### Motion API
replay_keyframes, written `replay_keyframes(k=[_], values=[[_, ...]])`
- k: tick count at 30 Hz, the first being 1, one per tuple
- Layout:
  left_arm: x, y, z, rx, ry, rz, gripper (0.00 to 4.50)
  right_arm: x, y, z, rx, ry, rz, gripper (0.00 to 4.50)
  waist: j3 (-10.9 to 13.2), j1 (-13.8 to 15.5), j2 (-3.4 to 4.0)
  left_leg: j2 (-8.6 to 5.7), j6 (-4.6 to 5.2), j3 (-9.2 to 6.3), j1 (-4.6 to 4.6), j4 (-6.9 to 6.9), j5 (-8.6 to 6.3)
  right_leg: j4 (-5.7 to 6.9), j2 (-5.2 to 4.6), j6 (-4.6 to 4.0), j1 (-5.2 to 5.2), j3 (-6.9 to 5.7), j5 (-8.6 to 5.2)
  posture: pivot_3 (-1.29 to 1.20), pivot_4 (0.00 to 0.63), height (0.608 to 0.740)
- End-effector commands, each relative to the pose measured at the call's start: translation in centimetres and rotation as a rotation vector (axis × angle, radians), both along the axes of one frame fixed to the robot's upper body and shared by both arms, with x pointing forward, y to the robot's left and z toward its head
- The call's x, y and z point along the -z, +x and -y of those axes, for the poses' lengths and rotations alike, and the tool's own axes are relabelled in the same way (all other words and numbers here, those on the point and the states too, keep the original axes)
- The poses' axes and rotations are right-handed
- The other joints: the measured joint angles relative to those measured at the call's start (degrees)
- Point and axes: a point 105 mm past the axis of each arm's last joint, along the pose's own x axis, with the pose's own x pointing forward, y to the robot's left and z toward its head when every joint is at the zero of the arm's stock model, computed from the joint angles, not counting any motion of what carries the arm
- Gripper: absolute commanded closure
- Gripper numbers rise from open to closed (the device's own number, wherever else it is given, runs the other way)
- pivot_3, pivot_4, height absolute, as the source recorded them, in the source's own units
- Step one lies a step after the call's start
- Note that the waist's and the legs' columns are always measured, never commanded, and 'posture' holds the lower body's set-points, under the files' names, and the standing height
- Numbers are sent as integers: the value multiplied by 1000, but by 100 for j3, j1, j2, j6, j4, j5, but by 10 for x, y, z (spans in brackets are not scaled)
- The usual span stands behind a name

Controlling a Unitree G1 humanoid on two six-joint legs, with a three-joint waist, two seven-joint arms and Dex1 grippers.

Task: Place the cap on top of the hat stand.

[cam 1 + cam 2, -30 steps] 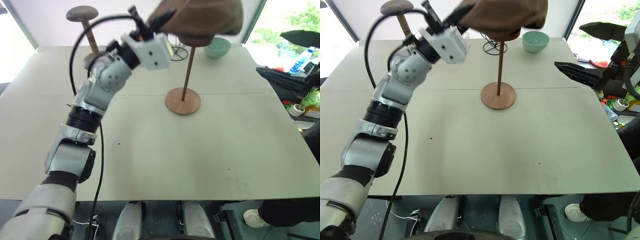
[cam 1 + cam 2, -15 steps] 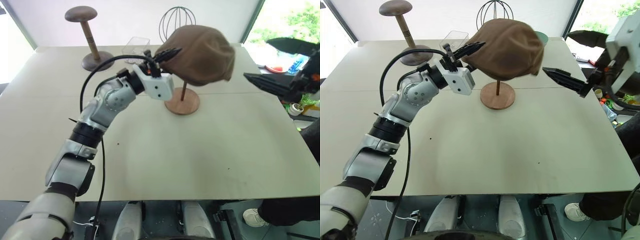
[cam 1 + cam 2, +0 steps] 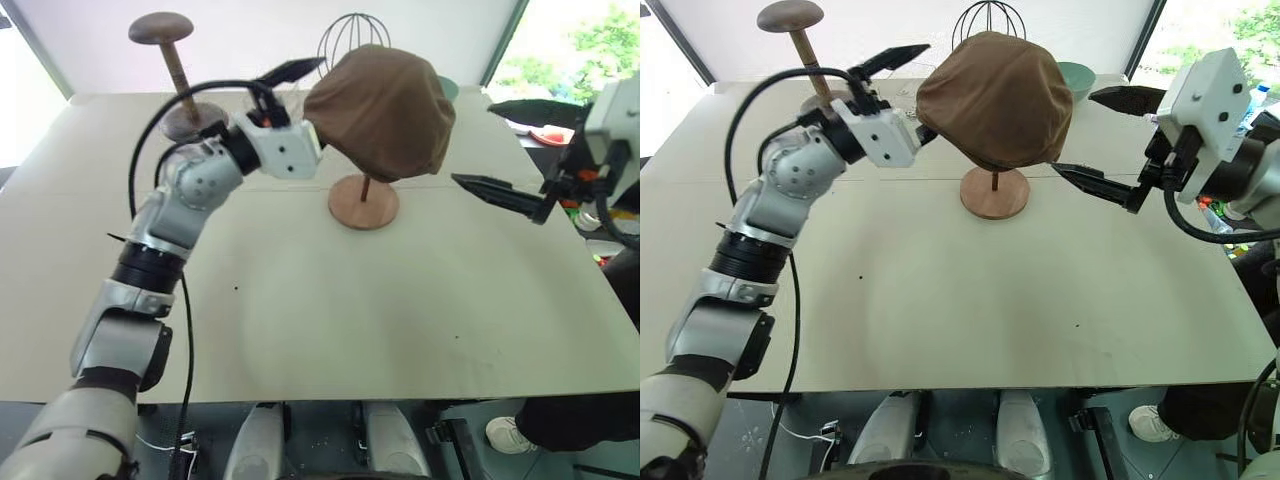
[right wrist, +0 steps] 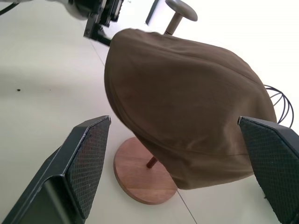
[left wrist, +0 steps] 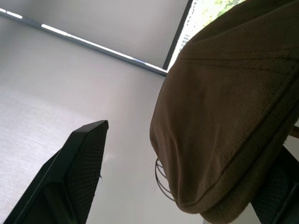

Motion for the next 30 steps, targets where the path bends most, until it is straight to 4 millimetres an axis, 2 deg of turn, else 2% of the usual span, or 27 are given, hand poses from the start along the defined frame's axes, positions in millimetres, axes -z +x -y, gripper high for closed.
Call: replay_keyframes(k=[1, 6, 9, 12, 13, 15, 17, 19, 21, 24, 27, 30], values=[[-25, -10, -20, 14, -43, 6, 353, -2, -6, -8, -38, -32, 32, 0, 0, 1, 0, 0, 0, 0, 0, 0, 0, 0, 0, 0, 0, 0, 0, 0, 150, 740], [-10, -35, -43, 109, 34, -221, 353, 4, -9, -18, -82, -56, 19, 0, 0, -22, 2, 2, 0, 0, -1, -4, 0, -2, 0, -1, -2, 1, -1, 0, 150, 740], [-7, -45, -58, 113, -1, -412, 353, 7, -9, -25, -101, -62, 22, 0, 1, -18, 1, 5, 0, -1, 0, -4, 0, 1, 2, -2, -2, 1, -1, 0, 150, 740], [-3, -57, -72, 128, -52, -679, 353, 10, -8, -35, -126, -81, 32, 0, 2, -23, -1, 5, 0, -3, 0, 2, 0, 1, 4, -3, 0, 1, -1, 0, 150, 740], [-1, -64, -78, 143, -64, -817, 353, 11, -8, -39, -131, -89, 40, 0, 2, -25, -1, 5, 0, -4, 0, 2, 0, 1, 4, -4, 0, 1, -1, 0, 150, 740], [-16, -80, -86, 229, -136, -966, 353, 11, -6, -50, -140, -93, 58, 0, 3, -34, 0, 5, 0, -4, 1, 2, 0, 1, 4, -4, 0, 1, -2, 0, 150, 740], [-33, -84, -96, 277, -231, -1083, 353, 14, -2, -62, -123, -102, 92, 0, 7, -35, -7, 6, 0, -6, 2, 0, 0, 2, 5, 4, -1, 1, -13, 0, 150, 740], [-39, -92, -101, 322, -248, -1194, 353, 17, 0, -74, -114, -108, 122, 0, 7, -28, -7, 8, 0, -14, -2, 1, 0, 4, 14, 11, -5, -2, -19, 0, 150, 740], [-36, -98, -103, 326, -207, -1255, 353, 24, 3, -87, -95, -119, 158, 0, 7, -45, -7, 8, 0, -12, -1, -3, 0, 1, 13, 14, -4, 0, -19, 0, 150, 740], [-31, -100, -103, 310, -145, -1289, 353, 27, 8, -95, -65, -124, 194, 0, 9, -37, -4, 7, 0, -9, -1, -8, 0, 2, 13, 4, -8, 3, -13, 0, 150, 740], [-28, -105, -103, 332, -80, -1338, 353, 19, 21, -103, 43, -88, 305, 0, 9, -32, -4, 7, 0, -10, -5, -5, 0, 3, 14, -18, -10, 3, -13, 0, 150, 740], [-30, -101, -103, 335, -67, -1338, 353, 18, 28, -111, 107, -127, 444, 0, 9, -35, -5, 7, 0, -9, -6, -3, 0, 3, 14, -26, -13, 3, -13, 0, 150, 740]])
